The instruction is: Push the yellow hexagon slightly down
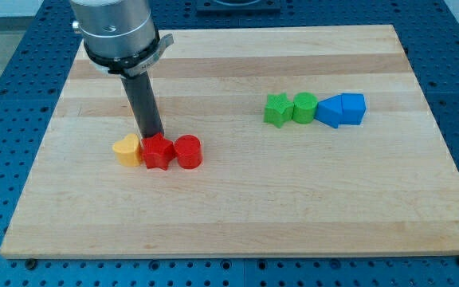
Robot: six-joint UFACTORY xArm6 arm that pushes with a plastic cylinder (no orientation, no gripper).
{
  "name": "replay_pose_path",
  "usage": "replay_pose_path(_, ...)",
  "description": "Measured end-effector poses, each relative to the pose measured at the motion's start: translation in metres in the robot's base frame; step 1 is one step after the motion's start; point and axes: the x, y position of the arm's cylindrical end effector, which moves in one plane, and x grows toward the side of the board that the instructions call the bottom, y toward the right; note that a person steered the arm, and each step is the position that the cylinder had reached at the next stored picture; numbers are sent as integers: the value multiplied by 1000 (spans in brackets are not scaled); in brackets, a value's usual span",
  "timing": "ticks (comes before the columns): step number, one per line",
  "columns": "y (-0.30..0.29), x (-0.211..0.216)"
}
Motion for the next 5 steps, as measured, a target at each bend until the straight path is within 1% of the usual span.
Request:
replay_pose_path(4,1,-32)
replay_pose_path(5,15,-49)
